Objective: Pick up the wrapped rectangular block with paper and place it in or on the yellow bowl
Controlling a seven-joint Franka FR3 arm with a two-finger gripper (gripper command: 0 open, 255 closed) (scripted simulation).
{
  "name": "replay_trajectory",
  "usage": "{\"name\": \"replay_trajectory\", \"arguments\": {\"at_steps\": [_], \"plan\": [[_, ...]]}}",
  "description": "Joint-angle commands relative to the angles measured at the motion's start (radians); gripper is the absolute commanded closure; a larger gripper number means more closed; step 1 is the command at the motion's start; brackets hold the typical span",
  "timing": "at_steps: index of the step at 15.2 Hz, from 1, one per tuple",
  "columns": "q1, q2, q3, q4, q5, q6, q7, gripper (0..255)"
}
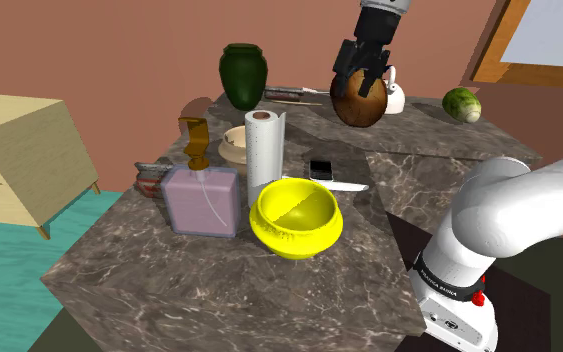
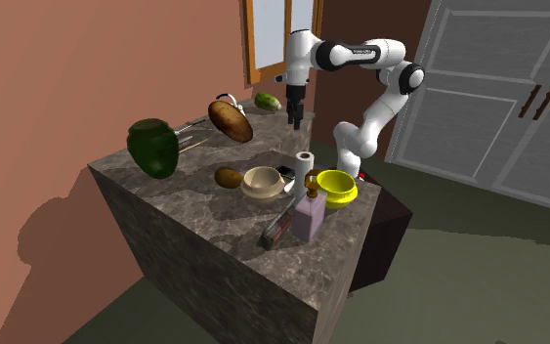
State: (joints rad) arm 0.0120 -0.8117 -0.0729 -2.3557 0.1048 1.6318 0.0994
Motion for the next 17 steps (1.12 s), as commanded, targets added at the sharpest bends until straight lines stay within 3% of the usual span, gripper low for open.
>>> {"name": "replay_trajectory", "arguments": {"at_steps": [1, 9, 17], "plan": [[0.0, 0.0, 0.0, 0.0, 0.0, 0.0, 0.0, 0], [0.092, 0.23, 0.132, 0.105, -0.007, 0.128, -0.019, 0], [0.158, 0.467, 0.265, 0.247, -0.069, 0.215, -0.014, 0]]}}
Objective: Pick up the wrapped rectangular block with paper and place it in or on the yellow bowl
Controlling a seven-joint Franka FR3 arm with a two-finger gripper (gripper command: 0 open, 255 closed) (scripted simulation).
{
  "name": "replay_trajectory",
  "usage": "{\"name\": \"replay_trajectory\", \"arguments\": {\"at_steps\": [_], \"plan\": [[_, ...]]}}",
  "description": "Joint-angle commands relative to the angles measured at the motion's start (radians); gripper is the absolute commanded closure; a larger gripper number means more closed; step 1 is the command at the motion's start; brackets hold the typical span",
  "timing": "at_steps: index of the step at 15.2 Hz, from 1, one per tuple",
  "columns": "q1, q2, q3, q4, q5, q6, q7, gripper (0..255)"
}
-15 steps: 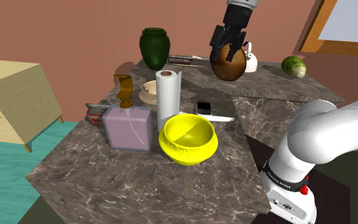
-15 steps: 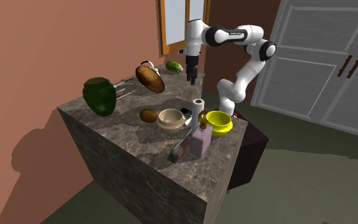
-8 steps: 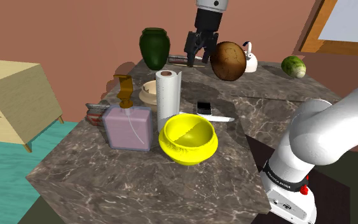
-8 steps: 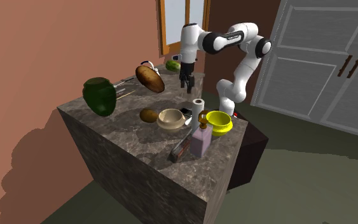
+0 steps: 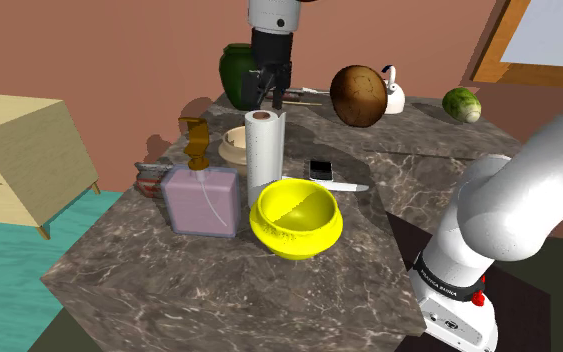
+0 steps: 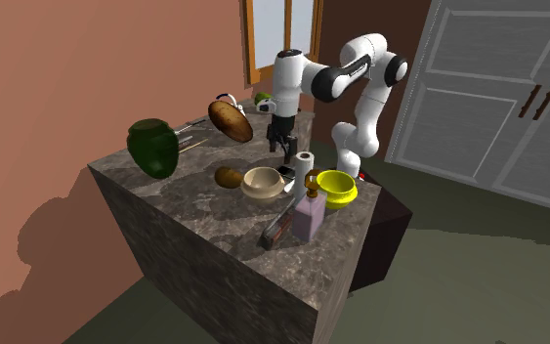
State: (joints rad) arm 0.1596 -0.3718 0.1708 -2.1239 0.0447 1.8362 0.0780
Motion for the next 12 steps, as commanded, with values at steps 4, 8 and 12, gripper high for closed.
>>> {"name": "replay_trajectory", "arguments": {"at_steps": [4, 8, 12], "plan": [[0.04, 0.15, 0.087, 0.098, -0.065, 0.038, 0.02, 0], [0.074, 0.275, 0.149, 0.188, -0.139, 0.052, 0.041, 0], [0.118, 0.405, 0.201, 0.285, -0.227, 0.052, 0.065, 0]]}}
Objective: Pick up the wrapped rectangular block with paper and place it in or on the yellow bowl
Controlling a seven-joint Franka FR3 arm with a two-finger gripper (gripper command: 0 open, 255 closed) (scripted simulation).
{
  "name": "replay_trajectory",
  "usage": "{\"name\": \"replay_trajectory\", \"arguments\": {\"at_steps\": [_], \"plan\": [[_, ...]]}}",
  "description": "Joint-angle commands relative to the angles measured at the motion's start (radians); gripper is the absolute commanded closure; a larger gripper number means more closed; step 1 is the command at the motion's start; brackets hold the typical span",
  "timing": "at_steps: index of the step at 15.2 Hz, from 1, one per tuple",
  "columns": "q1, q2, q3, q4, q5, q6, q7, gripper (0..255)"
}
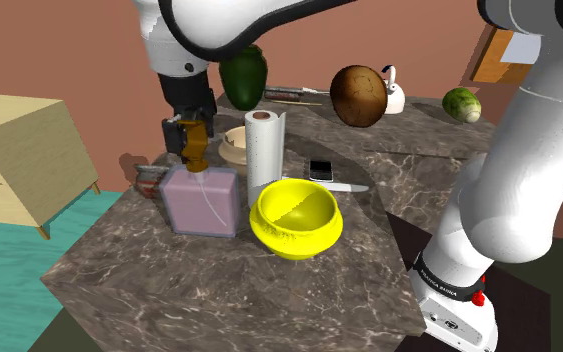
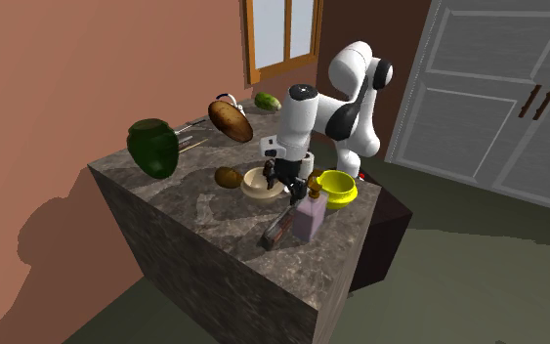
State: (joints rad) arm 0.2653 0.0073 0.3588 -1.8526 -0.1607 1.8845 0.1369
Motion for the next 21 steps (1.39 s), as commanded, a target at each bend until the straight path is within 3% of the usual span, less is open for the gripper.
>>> {"name": "replay_trajectory", "arguments": {"at_steps": [1, 4, 12, 19, 20, 21], "plan": [[0.025, 0.059, 0.024, 0.039, -0.046, 0.002, 0.012, 0], [0.061, 0.14, 0.047, 0.102, -0.105, -0.007, 0.025, 0], [0.055, 0.161, 0.035, 0.028, -0.122, 0.087, 0.036, 0], [0.055, 0.161, 0.035, 0.028, -0.122, 0.087, 0.036, 0], [0.055, 0.161, 0.035, 0.028, -0.122, 0.087, 0.036, 255], [0.055, 0.161, 0.035, 0.028, -0.122, 0.087, 0.036, 255]]}}
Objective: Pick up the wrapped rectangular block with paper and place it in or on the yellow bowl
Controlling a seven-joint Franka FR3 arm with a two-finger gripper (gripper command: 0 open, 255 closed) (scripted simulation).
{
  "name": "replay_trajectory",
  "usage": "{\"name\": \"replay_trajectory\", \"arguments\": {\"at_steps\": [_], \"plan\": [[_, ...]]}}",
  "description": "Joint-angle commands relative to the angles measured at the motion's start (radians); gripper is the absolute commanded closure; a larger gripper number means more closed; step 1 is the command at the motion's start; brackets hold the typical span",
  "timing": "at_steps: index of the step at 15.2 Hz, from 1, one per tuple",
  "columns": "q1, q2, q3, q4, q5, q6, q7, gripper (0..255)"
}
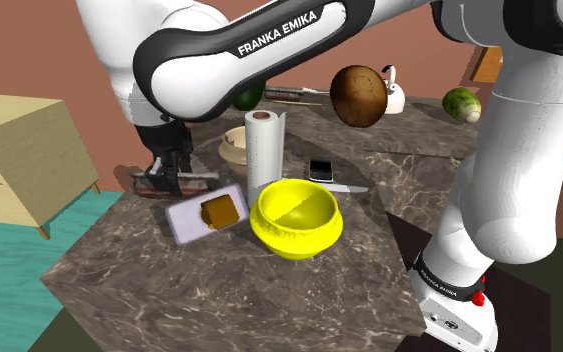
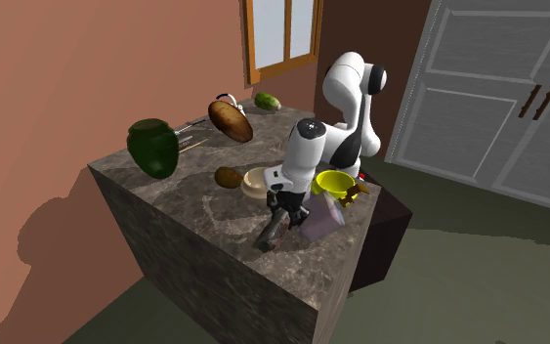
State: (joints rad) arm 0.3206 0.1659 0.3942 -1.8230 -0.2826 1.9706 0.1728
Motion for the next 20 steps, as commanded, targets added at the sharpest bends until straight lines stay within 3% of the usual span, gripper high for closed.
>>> {"name": "replay_trajectory", "arguments": {"at_steps": [1, 8, 20], "plan": [[0.0, 0.002, 0.0, -0.002, 0.0, 0.001, 0.0, 255], [0.0, 0.002, 0.0, -0.001, 0.0, 0.001, 0.0, 255], [0.002, -0.025, 0.005, 0.126, 0.024, -0.147, -0.037, 255]]}}
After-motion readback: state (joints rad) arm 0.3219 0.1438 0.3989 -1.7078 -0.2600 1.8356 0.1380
